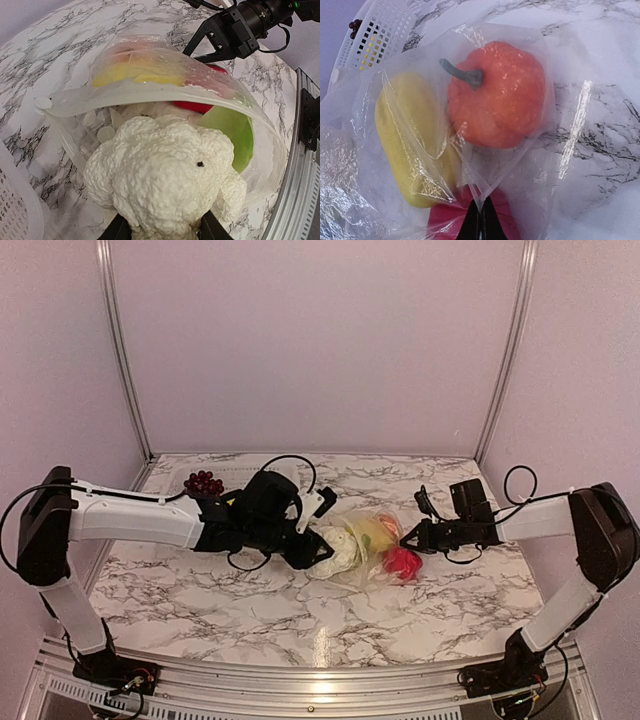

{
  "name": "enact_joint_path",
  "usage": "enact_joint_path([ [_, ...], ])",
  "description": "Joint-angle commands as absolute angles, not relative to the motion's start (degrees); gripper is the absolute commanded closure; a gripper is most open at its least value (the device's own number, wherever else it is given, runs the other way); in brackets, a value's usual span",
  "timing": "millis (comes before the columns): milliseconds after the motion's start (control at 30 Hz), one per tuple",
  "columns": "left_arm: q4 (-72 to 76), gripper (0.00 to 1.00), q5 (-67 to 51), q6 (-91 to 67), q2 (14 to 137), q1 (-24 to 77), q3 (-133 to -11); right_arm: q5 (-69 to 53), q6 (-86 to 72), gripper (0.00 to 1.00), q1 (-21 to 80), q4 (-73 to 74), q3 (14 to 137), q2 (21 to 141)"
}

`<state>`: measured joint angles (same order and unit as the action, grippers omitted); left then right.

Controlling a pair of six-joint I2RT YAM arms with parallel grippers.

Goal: Open the zip-top bag and remove the fake food

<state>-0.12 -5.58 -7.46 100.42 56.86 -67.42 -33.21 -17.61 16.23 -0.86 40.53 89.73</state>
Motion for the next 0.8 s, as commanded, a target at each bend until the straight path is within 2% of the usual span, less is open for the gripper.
enact_joint_path([
  [0,-2.49,0.78,-7.78,-6.85,93.47,55.32,-62.57,-30.29,-18.41,1.0,15.13,-1.36,40.02,87.87],
  [200,8.22,0.78,-12.11,-11.78,82.69,48.25,-53.82,-29.93,-18.35,1.0,14.86,-1.23,39.81,87.63],
  [333,10.59,0.76,-11.7,-14.09,80.39,41.93,-52.0,-29.94,-18.19,1.0,14.85,-1.14,39.77,87.54],
  [567,5.97,0.74,-3.38,-13.47,86.17,33.67,-56.91,-30.15,-18.33,1.0,14.85,-0.97,39.98,87.19],
  [767,1.66,0.7,3.0,-11.34,95.91,32.43,-62.79,-31.5,-18.5,1.0,14.85,-1.42,39.83,86.99],
])
